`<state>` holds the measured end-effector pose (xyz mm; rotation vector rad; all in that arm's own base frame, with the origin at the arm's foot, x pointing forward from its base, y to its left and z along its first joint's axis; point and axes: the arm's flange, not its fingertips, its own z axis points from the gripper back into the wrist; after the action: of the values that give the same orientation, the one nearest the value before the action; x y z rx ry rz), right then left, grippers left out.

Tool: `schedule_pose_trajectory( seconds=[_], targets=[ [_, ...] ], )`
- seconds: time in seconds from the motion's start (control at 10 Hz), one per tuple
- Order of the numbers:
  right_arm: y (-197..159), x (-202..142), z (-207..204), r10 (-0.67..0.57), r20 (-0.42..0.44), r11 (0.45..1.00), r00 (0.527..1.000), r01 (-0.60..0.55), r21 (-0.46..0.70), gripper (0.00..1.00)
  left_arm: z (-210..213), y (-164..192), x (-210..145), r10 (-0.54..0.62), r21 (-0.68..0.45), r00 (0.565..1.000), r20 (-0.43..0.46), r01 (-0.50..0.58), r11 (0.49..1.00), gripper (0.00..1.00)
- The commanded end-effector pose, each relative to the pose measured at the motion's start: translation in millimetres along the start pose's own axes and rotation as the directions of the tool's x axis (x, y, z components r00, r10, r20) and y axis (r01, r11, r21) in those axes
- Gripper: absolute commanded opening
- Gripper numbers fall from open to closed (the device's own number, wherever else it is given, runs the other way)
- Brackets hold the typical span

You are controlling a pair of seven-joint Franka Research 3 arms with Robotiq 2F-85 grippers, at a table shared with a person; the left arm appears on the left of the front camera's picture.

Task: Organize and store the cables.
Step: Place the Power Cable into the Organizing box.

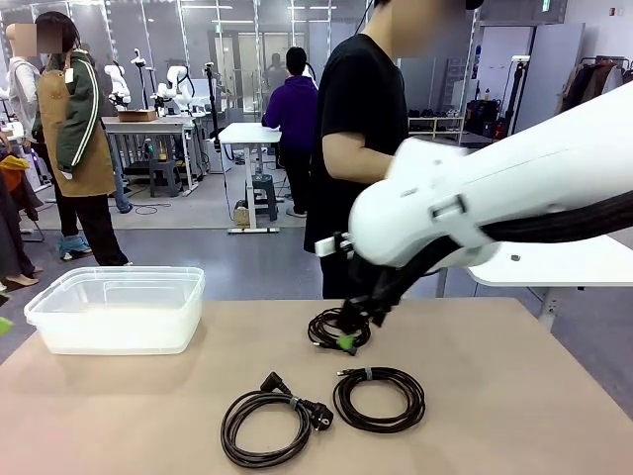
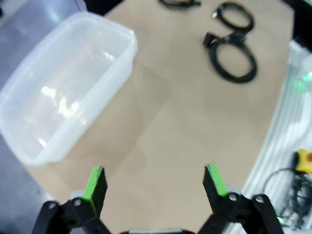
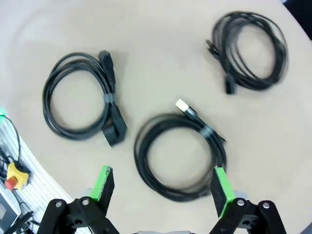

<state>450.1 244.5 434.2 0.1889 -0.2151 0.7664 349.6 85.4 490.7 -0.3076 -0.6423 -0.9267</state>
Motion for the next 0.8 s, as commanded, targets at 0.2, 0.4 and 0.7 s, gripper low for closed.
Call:
schedule_pose_trajectory(
  seconds=[0.2,0.4,0.7],
  targets=[
    [-61.8,-109.4,55.6,-0.062,0.105,0.998,0.993,0.062,0.005,1.00,-28.6,-45.4,68.0,-0.044,-0.051,0.995,-0.086,0.040,0.998,1.00],
    [-87.2,-175.2,78.4,-0.047,0.122,0.998,0.991,0.051,-0.028,1.00,-58.2,-73.4,99.1,0.022,-0.048,0.991,-0.131,-0.028,0.998,1.00],
    [-109.0,-244.0,100.7,-0.069,0.266,0.997,0.962,0.074,-0.009,1.00,-99.1,-107.8,149.8,0.019,-0.009,0.983,-0.180,-0.021,1.000,1.00]
  ],
)
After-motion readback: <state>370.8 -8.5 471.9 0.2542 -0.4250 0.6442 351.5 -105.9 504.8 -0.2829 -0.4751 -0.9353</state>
